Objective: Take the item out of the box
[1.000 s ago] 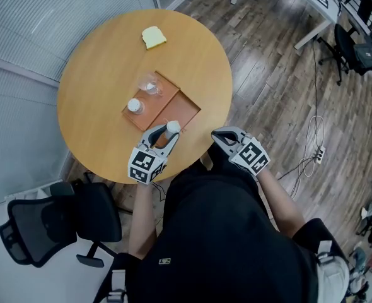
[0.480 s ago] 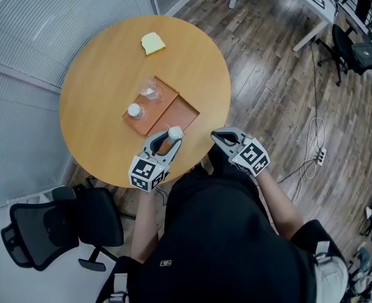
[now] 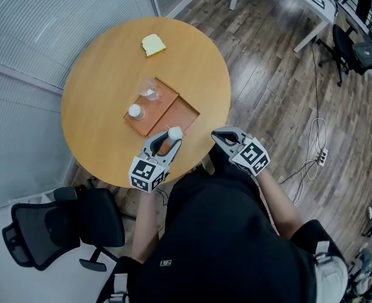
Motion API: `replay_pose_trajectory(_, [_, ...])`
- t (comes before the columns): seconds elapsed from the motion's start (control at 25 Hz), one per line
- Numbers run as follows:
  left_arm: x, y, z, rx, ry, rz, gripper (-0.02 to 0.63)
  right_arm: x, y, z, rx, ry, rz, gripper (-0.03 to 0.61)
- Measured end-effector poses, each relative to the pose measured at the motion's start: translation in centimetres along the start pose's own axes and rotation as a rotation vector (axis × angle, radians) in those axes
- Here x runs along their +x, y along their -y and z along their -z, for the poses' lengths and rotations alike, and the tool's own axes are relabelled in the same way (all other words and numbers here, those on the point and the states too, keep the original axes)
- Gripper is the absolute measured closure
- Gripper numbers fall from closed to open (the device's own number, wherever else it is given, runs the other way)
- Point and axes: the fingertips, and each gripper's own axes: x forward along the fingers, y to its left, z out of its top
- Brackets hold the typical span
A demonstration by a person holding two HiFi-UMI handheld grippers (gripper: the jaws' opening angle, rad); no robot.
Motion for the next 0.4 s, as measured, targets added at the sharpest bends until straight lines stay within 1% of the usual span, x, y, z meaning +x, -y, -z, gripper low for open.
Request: replay_pose_trajectory(0.4, [-0.2,0.1,-0.64,-0.014,0.014,-0.001,0.442,-0.04,0.41,0.12,0.016,-0.002,0.005,0.574])
